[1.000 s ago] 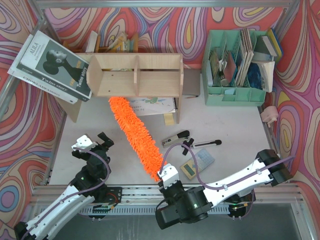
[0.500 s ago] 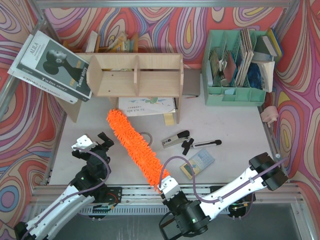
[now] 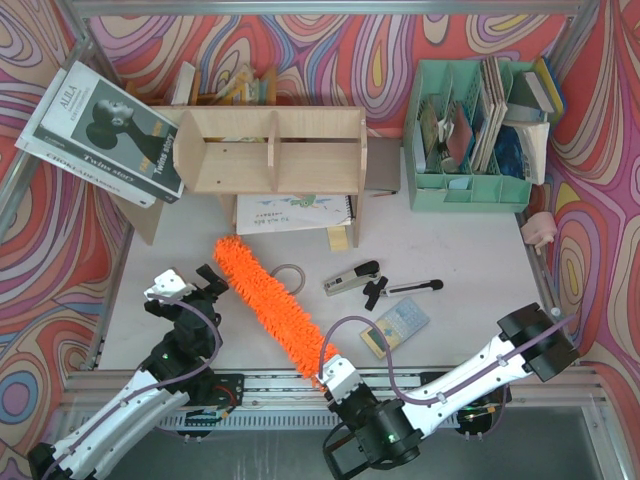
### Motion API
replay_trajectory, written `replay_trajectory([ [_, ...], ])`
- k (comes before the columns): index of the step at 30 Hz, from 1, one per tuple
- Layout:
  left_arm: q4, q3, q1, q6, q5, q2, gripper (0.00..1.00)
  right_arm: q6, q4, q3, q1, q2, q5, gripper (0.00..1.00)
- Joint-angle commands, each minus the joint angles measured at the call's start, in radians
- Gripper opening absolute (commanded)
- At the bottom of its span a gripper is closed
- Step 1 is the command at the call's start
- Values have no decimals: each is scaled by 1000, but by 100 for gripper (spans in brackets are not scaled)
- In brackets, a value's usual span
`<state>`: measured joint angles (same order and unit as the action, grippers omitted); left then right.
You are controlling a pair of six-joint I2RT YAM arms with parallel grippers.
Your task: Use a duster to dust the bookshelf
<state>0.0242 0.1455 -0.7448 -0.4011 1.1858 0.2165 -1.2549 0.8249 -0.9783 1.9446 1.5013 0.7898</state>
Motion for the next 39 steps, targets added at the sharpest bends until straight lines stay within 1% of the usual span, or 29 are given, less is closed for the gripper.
replay_trajectory([
  [1, -11, -4, 5, -10, -7, 6, 99, 36, -31, 12, -10, -26, 5, 0],
  [7, -12, -5, 6, -10, -7, 9, 98, -17, 9, 24, -41, -35, -3, 0],
  [13, -12, -4, 7, -10, -8, 7, 99, -81, 90, -16, -117, -12, 5, 0],
  [19, -10, -5, 7, -11, -8, 3, 99, -240, 222, -55, -166, -10, 59, 0],
  [23, -10, -4, 7, -11, -7, 3, 99, -401, 333, -57, -180, -27, 81, 0],
  [26, -9, -4, 7, -12, -8, 3, 98, -572, 453, -72, -189, -30, 84, 0],
  [28, -9, -6, 7, -12, -8, 3, 98, -628, 477, -83, -192, -30, 97, 0],
  [30, -9, -4, 7, -12, -7, 3, 99, -604, 448, -98, -200, -27, 116, 0],
  [32, -8, -5, 7, -11, -8, 4, 98, -528, 390, -116, -216, -20, 133, 0],
  [35, -7, -5, 7, -12, -8, 2, 98, -270, 197, -129, -252, -12, 136, 0],
  [39, -4, -4, 7, -13, -7, -2, 99, 79, -163, -89, -297, -20, 75, 0],
])
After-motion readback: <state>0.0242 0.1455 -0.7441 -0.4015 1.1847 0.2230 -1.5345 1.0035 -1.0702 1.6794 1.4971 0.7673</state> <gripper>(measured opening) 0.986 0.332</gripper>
